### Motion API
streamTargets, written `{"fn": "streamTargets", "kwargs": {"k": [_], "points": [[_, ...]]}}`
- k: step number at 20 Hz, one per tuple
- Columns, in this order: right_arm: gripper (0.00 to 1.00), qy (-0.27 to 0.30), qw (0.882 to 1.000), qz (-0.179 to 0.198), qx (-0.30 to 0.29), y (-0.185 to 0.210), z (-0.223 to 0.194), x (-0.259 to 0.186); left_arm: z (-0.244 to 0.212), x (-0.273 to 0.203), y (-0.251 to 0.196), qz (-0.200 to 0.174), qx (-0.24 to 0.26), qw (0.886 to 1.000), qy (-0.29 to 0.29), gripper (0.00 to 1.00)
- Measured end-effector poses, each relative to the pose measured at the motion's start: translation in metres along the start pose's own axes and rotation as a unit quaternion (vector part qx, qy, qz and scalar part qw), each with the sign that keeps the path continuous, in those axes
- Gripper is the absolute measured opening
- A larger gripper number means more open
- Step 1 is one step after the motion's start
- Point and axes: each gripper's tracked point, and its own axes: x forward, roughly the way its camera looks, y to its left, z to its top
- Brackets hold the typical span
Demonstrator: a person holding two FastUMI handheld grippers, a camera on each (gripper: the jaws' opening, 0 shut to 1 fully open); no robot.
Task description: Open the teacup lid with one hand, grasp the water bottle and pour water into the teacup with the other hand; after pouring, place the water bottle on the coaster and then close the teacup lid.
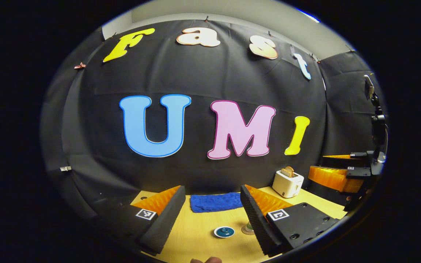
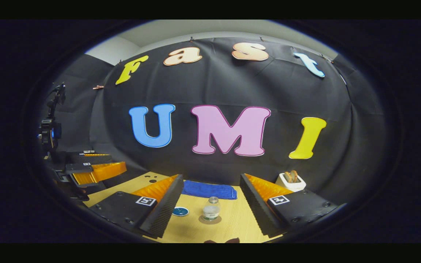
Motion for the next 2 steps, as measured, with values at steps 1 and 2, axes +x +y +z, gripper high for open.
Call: {"fn": "streamTargets", "kwargs": {"k": [1, 2], "points": [[0.96, -0.002, 1.000, -0.001, -0.001, -0.0007, 0.0007, -0.0014, 0.0012, -0.0025, -0.0012, -0.001, -0.001, 1.000, -0.001, 0.95], [0.96, -0.003, 1.000, -0.003, -0.001, -0.0022, 0.0022, -0.0029, 0.0003, -0.0040, -0.0015, -0.002, -0.002, 1.000, -0.001, 0.95]]}}
